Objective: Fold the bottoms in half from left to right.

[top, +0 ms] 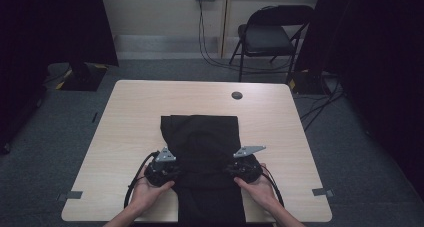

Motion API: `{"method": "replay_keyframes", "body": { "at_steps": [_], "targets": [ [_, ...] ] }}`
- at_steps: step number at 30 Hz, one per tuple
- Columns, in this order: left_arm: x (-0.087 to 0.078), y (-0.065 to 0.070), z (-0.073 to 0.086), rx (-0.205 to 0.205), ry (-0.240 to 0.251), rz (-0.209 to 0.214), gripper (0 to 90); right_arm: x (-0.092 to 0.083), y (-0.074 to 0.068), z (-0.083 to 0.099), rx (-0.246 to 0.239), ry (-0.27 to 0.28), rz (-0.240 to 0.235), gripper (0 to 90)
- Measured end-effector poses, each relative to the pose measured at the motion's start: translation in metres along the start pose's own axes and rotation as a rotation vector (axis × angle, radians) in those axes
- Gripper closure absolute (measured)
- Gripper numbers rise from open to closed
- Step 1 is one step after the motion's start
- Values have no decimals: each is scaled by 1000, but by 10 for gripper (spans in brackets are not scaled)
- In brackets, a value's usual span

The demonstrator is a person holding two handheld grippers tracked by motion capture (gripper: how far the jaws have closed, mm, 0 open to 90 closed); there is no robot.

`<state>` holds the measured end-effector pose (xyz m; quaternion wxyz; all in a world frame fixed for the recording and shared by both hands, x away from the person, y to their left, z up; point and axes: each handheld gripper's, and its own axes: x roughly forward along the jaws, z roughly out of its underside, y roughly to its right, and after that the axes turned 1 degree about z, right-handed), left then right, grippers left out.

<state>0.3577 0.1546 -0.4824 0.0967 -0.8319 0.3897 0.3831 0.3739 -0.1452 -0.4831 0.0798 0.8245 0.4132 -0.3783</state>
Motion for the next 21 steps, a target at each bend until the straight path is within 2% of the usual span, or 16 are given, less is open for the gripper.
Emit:
{"method": "replay_keyframes", "body": {
  "at_steps": [1, 3, 5, 9, 11, 14, 15, 16, 17, 18, 20, 21],
  "targets": [
    [4, -3, -1, 0, 1, -4, 815, 5, 4, 0, 29, -3, -1, 814],
    [8, -11, -6, 5, 4, -23, 816, 13, 9, 0, 26, 8, 10, 814],
    [13, -18, -12, 12, 10, -64, 817, 18, 13, -5, 18, 18, 29, 814],
    [23, -33, -23, 19, 24, -118, 818, 30, 25, -18, 23, 44, 67, 814],
    [27, -40, -27, 6, 39, -136, 819, 36, 32, -23, 41, 56, 71, 814],
    [32, -47, -33, 13, 38, -161, 819, 41, 38, -29, 44, 63, 80, 814],
    [37, -55, -38, -9, 50, -179, 820, 47, 44, -36, 56, 66, 94, 814],
    [37, -55, -38, -9, 50, -179, 820, 47, 44, -36, 56, 66, 94, 814],
    [42, -62, -44, -20, 54, -193, 820, 51, 48, -43, 60, 62, 109, 814],
    [42, -62, -44, -20, 54, -193, 820, 51, 48, -43, 60, 62, 109, 814],
    [49, -71, -50, -44, 83, -216, 820, 58, 55, -51, 74, 66, 125, 814],
    [51, -74, -52, -47, 81, -217, 821, 59, 56, -52, 74, 67, 130, 814]
  ]
}}
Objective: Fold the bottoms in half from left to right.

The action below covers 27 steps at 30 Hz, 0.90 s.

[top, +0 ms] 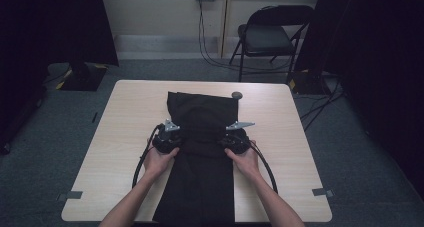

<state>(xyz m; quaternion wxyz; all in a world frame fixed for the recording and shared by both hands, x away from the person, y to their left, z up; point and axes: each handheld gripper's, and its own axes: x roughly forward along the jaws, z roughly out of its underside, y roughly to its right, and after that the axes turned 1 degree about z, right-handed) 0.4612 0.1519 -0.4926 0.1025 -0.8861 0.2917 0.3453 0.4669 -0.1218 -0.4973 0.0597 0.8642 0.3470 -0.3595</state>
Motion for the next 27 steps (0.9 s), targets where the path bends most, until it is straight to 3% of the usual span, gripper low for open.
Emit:
{"method": "replay_keyframes", "body": {
  "at_steps": [3, 5, 11, 12, 15, 16, 18, 20, 22, 23, 26, 27],
  "targets": [
    [4, -6, -1, 1, 24, 4, 820, 5, 4, -6, 6, 5, 15, 814],
    [6, -12, -1, -31, 39, 30, 820, 7, 5, -7, 16, 8, 18, 814],
    [11, -16, -11, -46, 12, 21, 821, 14, 10, -17, 1, -5, 49, 813],
    [14, -20, -21, -27, -16, 22, 821, 17, 15, -23, 20, -17, 52, 813],
    [17, -22, -31, -34, -27, 4, 822, 21, 18, -29, 47, -26, 82, 813],
    [20, -23, -33, -36, -33, -12, 822, 25, 15, -35, 9, -41, 119, 812],
    [21, -26, -29, -78, -6, 15, 823, 25, 17, -35, 16, -35, 103, 812],
    [19, -28, -27, -79, 11, 37, 824, 23, 22, -31, 44, 0, 65, 812],
    [17, -28, -28, -85, 19, 44, 824, 22, 23, -31, 47, 8, 56, 812],
    [13, -28, -30, -90, 35, 54, 826, 17, 23, -35, 32, 26, 50, 813],
    [-12, -32, -54, -105, 132, 78, 826, 0, 26, -51, 56, 99, 22, 813],
    [-12, -32, -54, -105, 132, 78, 826, -7, 26, -60, 49, 121, 21, 813]
  ]
}}
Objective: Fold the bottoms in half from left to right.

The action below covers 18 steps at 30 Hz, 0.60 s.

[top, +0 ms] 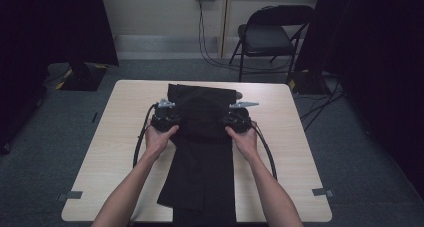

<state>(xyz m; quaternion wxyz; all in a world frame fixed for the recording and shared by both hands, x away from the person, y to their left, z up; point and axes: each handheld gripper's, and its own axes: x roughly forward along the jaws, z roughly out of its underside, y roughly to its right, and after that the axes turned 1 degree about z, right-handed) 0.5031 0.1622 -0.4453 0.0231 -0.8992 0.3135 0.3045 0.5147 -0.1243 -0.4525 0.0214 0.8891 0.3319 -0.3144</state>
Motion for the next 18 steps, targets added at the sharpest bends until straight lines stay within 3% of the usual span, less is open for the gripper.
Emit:
{"method": "replay_keyframes", "body": {
  "at_steps": [1, 2, 3, 4, 5, 7, 8, 9, 11, 14, 16, 18],
  "targets": [
    [-15, 3, -19, 18, 52, 4, 826, -7, -1, -10, -10, 26, 2, 814],
    [-22, 5, -29, 26, 76, 3, 826, -16, -2, -21, -10, 54, 0, 814],
    [-22, 5, -29, 26, 76, 3, 826, -25, -4, -32, -20, 77, 0, 814],
    [-39, 11, -47, 52, 117, 13, 827, -33, -6, -42, -34, 100, 2, 814],
    [-49, 15, -55, 75, 132, 12, 827, -42, -8, -51, -44, 120, 4, 814],
    [-68, 23, -69, 103, 164, 23, 826, -60, -14, -67, -61, 170, -2, 814],
    [-68, 23, -69, 103, 164, 23, 826, -68, -17, -73, -63, 193, -10, 815],
    [-89, 30, -81, 142, 183, 19, 826, -75, -20, -78, -65, 218, -23, 815],
    [-108, 39, -88, 160, 211, 27, 826, -87, -26, -85, -70, 247, -42, 815],
    [-134, 53, -83, 170, 242, 66, 826, -109, -41, -88, -101, 277, -76, 816],
    [-140, 57, -76, 175, 242, 82, 825, -115, -45, -86, -107, 279, -88, 816],
    [-144, 68, -43, 175, 199, 111, 823, -123, -57, -65, -142, 227, -99, 815]
  ]
}}
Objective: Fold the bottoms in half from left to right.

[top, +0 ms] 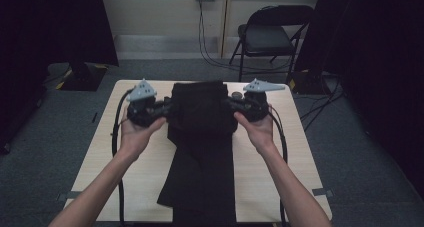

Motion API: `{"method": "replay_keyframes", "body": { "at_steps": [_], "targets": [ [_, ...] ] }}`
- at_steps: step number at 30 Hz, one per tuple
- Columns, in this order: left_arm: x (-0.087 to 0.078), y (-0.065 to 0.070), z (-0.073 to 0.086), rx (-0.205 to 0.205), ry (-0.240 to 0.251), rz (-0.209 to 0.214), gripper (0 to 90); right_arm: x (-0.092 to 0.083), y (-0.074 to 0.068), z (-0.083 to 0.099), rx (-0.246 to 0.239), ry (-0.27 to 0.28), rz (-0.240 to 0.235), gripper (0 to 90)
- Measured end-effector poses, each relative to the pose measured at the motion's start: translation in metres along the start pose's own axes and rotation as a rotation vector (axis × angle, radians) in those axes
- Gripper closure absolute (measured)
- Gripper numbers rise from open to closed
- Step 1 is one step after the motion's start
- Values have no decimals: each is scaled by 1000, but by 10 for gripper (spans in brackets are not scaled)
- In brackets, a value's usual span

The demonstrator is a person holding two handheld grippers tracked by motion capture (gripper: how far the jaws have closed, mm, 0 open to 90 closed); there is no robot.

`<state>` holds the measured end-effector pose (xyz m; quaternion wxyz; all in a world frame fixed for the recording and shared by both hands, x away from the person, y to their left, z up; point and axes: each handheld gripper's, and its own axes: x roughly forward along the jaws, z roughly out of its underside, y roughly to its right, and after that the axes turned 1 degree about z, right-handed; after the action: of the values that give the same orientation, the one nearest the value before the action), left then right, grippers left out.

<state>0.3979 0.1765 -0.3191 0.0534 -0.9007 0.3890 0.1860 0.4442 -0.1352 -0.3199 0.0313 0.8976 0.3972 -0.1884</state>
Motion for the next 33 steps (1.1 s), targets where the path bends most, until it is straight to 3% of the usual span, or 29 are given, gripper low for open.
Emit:
{"method": "replay_keyframes", "body": {
  "at_steps": [1, 2, 3, 4, 7, 9, 10, 15, 16, 17, 20, 21, 23, 25, 26, 28, 29, 30, 31, 32, 33],
  "targets": [
    [0, 4, 13, -9, -15, 15, 823, -1, -4, 9, -14, -27, -7, 815],
    [0, 4, 13, -9, -15, 15, 823, -2, -7, 20, -15, -47, -17, 815],
    [4, 10, 43, -53, -52, 36, 823, -3, -8, 33, -5, -59, -32, 815],
    [6, 12, 57, -82, -71, 49, 823, -3, -10, 45, 3, -77, -45, 815],
    [10, 20, 93, -93, -134, 80, 821, -2, -16, 83, 9, -132, -78, 815],
    [14, 27, 112, -56, -194, 88, 817, -2, -20, 106, 20, -169, -97, 814],
    [14, 27, 112, -56, -194, 88, 816, -2, -20, 106, 20, -169, -97, 814],
    [32, 40, 153, -64, -356, 131, 806, 1, -27, 161, 25, -301, -117, 808],
    [32, 40, 153, -64, -356, 131, 805, 1, -27, 161, 25, -301, -117, 808],
    [34, 41, 156, -38, -372, 132, 805, 2, -27, 165, 28, -312, -118, 807],
    [41, 42, 163, -42, -406, 119, 800, 3, -27, 175, 22, -337, -98, 803],
    [45, 43, 165, -32, -416, 105, 794, 8, -27, 182, 0, -376, -78, 799],
    [47, 43, 165, -25, -416, 93, 788, 9, -27, 183, -8, -378, -77, 797],
    [49, 49, 165, 19, -423, 66, 744, 10, -25, 182, -18, -381, -66, 780],
    [48, 52, 163, 11, -431, 69, 737, 11, -26, 180, -17, -384, -41, 721],
    [42, 49, 160, -12, -411, 97, 711, 8, -27, 178, -34, -388, -36, 615],
    [42, 49, 160, -12, -411, 97, 686, 8, -27, 178, -34, -388, -36, 615],
    [39, 46, 158, -25, -394, 112, 686, 5, -26, 176, -14, -381, -48, 564],
    [32, 39, 153, -55, -361, 132, 609, -3, -21, 170, 22, -347, -72, 525],
    [32, 39, 153, -55, -361, 132, 592, -3, -21, 170, 22, -347, -72, 525],
    [25, 32, 148, -64, -326, 139, 553, -9, -17, 164, 33, -320, -54, 490]
  ]
}}
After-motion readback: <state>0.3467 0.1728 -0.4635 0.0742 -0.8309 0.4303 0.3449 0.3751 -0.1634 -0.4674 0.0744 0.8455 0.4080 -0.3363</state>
